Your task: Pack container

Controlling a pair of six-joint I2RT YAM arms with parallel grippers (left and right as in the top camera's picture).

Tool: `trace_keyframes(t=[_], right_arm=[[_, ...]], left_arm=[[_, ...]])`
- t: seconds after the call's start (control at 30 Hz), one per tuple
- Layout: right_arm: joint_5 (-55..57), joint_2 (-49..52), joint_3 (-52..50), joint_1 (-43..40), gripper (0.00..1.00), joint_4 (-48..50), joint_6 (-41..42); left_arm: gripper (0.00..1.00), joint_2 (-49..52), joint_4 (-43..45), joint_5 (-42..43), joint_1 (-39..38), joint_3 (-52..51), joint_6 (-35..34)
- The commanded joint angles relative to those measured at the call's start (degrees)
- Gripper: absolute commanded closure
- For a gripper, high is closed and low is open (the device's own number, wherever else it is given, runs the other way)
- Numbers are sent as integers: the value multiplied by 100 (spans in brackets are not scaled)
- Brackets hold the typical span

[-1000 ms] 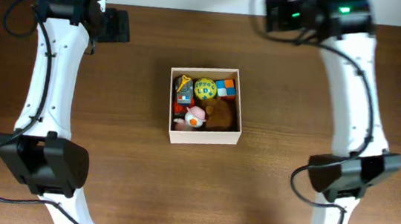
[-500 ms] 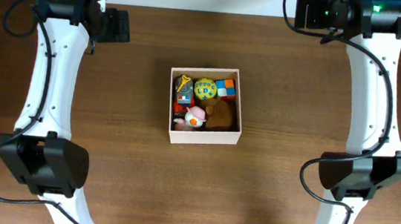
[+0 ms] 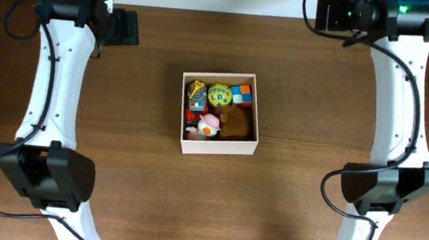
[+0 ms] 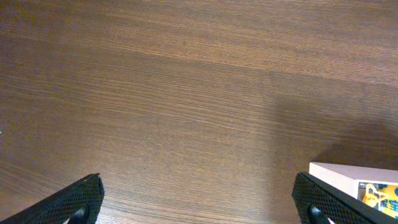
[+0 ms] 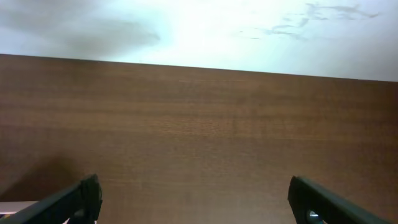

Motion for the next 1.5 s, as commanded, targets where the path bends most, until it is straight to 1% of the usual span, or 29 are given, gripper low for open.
trace_keyframes(t=[0.0, 0.23, 0.43, 0.5, 0.57, 0.77, 0.87, 0.93, 1.03, 1.13, 1.47], right_arm=[[90, -160, 107, -4, 1, 0, 48], [109, -149, 107, -44, 1, 48, 48], [107, -393, 109, -42, 1, 1102, 44], [87, -643, 109, -42, 1, 1434, 44], [92, -914, 109, -44, 1, 1565, 44], [111, -1840, 48, -98, 1, 1473, -315], [111, -2382, -205, -125, 1, 1462, -686], [111, -2752, -481, -144, 1, 1467, -793], [83, -3403, -1167, -238, 1, 1510, -789], [79, -4253, -2328, -313, 1, 1827, -789], [-258, -7200, -7029, -662, 1, 3587, -791]], left_arm=[[1, 33, 0, -42, -11, 87, -72], [1, 33, 0, -42, -11, 87, -72], [1, 33, 0, -42, -11, 87, -72], [1, 33, 0, -42, -11, 87, -72], [1, 33, 0, -39, -11, 87, -72], [1, 33, 0, -42, -11, 87, -72], [1, 33, 0, -42, -11, 87, -72], [1, 33, 0, -42, -11, 87, -72], [1, 33, 0, -42, -11, 87, -72], [1, 33, 0, -39, -11, 87, -72], [1, 33, 0, -42, -11, 87, -72]])
